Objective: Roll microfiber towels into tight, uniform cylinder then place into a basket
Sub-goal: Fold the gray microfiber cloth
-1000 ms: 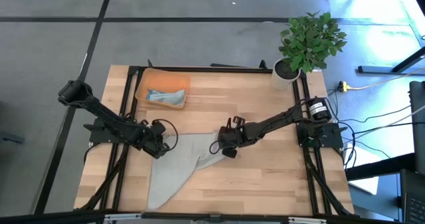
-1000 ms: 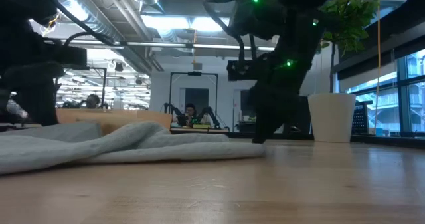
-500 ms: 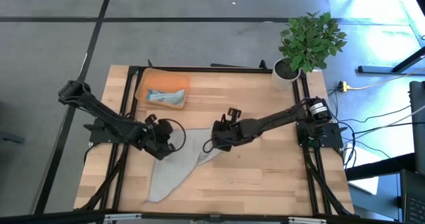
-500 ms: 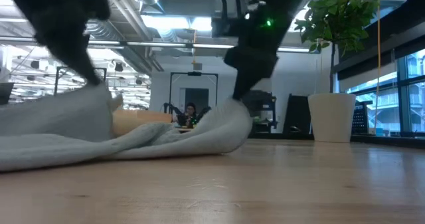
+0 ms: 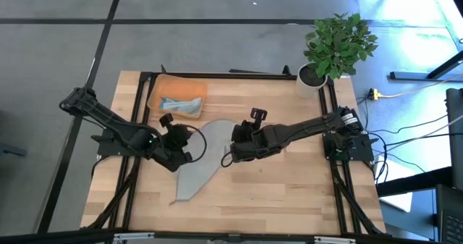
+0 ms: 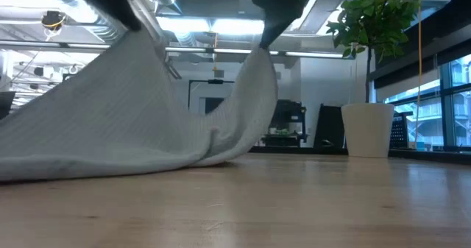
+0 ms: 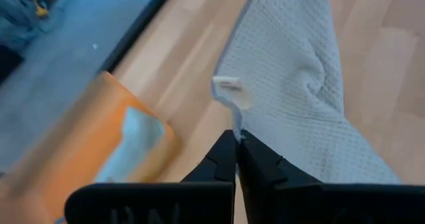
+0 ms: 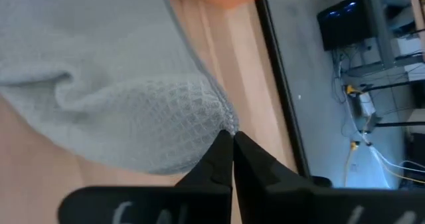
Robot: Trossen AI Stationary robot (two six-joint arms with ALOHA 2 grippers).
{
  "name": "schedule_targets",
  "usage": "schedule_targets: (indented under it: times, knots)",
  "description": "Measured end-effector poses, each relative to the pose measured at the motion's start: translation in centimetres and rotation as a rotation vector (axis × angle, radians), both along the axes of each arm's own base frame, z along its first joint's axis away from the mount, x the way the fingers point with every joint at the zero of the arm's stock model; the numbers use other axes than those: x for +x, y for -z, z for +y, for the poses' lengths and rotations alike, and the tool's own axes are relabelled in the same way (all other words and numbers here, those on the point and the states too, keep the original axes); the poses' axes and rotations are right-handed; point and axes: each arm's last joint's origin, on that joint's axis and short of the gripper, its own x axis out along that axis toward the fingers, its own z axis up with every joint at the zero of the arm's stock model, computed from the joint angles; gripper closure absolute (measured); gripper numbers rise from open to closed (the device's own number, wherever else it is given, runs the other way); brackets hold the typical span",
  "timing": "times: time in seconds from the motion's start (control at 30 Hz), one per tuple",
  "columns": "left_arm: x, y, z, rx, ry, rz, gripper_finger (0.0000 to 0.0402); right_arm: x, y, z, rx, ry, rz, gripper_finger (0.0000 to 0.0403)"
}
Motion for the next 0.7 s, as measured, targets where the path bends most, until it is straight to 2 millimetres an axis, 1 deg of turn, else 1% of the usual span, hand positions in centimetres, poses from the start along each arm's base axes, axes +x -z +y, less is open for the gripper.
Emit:
schedule_targets:
  times: [0.1, 0.23, 0.37, 0.6, 0.7]
  knots:
    - [-0.1, -1.4, 0.1, 0.036, -0.005, -0.010, 0.0401, -0.5, -0.8, -0.2, -0.038, 0.013, 0.038, 0.0400]
    - [-0.3, -3.2, 0.4, 0.093, -0.004, -0.006, 0.0401, -1.6, -2.0, -0.6, -0.096, 0.087, 0.061, 0.0400]
    - [-0.1, -5.0, 1.1, 0.122, -0.001, -0.007, 0.0401, -2.7, -3.2, -1.0, -0.176, 0.164, 0.046, 0.0400]
    - [0.7, -8.0, 3.5, 0.176, -0.019, 0.004, 0.0401, -4.3, -6.0, -2.1, -0.177, 0.183, -0.031, 0.0400]
    - [1.1, -9.2, 4.6, 0.193, -0.028, -0.009, 0.0401, -5.6, -7.6, -2.6, -0.174, 0.189, -0.076, 0.0400]
